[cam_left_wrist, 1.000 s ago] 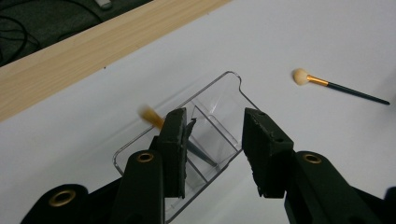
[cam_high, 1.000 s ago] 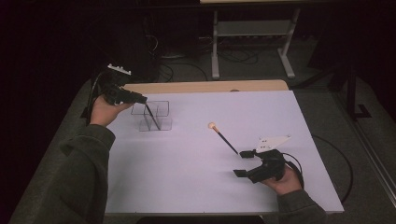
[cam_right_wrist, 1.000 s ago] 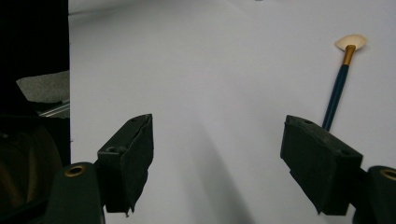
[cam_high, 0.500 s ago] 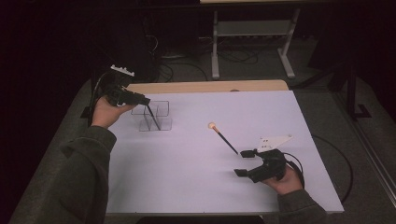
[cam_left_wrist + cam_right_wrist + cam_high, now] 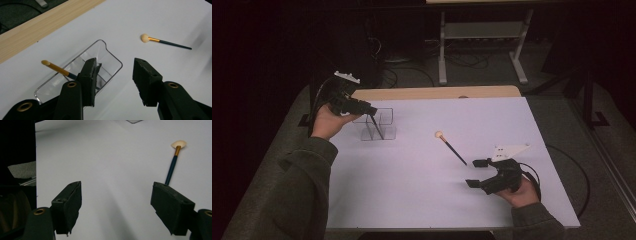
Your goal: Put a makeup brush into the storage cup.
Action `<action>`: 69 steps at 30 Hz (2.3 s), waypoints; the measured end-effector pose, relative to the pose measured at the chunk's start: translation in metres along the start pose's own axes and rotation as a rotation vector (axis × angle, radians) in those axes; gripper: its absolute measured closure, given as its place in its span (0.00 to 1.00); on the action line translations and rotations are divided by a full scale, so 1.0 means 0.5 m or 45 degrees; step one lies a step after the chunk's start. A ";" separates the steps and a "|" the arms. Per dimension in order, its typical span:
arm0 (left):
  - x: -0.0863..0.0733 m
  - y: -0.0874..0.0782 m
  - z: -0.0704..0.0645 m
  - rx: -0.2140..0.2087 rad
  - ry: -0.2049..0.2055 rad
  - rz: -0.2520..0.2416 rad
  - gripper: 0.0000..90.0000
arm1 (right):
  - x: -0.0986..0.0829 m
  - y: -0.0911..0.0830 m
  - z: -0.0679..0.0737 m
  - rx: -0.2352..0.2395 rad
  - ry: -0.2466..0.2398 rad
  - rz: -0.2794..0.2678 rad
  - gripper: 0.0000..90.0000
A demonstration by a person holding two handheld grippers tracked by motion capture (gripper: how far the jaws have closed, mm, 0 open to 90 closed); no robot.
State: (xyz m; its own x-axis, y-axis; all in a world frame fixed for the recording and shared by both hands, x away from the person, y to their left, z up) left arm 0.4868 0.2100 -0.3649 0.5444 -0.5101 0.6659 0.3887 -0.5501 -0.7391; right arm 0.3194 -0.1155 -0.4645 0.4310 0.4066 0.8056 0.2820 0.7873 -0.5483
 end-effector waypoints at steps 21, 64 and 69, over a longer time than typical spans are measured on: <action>-0.013 0.006 -0.034 -0.048 0.050 0.005 0.50 | -0.007 -0.015 -0.017 -0.030 0.018 -0.002 0.26; -0.020 0.006 -0.117 -0.105 0.131 -0.022 0.41 | -0.008 -0.017 -0.023 -0.055 0.021 0.002 0.26; -0.021 0.003 -0.130 -0.106 0.152 -0.027 0.40 | -0.009 -0.017 -0.021 -0.058 0.022 0.010 0.26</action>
State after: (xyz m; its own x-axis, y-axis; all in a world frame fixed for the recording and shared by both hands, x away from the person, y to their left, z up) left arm 0.4335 0.1716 -0.3664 0.4425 -0.5701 0.6923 0.3337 -0.6119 -0.7171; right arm 0.3239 -0.1289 -0.4661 0.4477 0.4043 0.7975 0.3174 0.7620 -0.5645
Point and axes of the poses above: each handheld gripper's, and its own axes: y roughly forward along the jaws, x roughly out of its top, z roughly to its left, the point moved 10 cm from there along y, roughly forward along the jaws, and after that the axes turned 3 degrees about y, right-handed, at the moved point
